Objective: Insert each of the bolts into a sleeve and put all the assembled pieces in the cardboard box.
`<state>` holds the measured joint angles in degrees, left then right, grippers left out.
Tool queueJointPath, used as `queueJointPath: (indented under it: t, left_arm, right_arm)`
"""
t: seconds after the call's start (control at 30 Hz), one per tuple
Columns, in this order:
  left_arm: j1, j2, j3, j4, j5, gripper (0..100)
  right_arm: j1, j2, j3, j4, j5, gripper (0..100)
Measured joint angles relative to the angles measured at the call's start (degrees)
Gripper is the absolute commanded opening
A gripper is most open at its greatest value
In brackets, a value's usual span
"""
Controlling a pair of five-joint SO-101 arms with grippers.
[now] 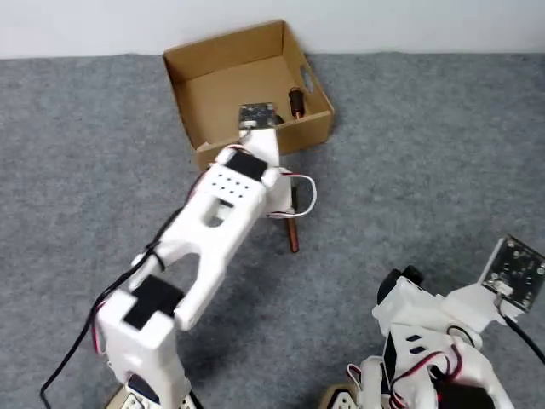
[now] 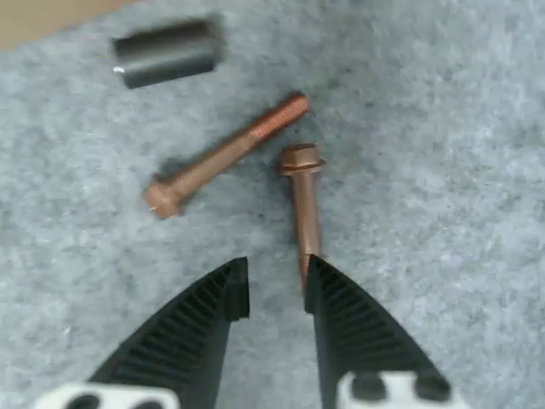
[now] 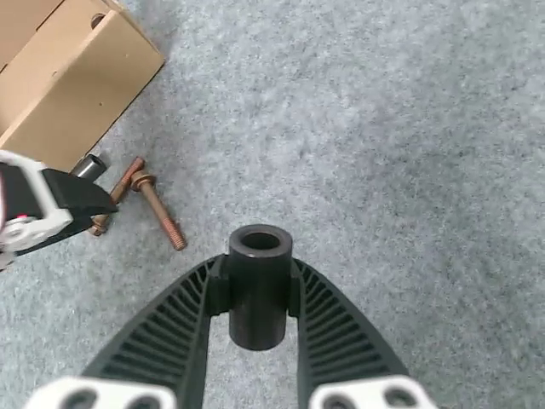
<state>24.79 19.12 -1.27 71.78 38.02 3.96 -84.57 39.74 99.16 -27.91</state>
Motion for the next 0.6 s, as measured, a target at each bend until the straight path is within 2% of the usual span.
queueJointPath:
  t: [0.6]
  left_arm:
    - [0.4,26.3,-26.1,5.7,0.0,12]
  right_arm:
    - [-0.1,0.0,0.2,-0.2,0.0,0.8]
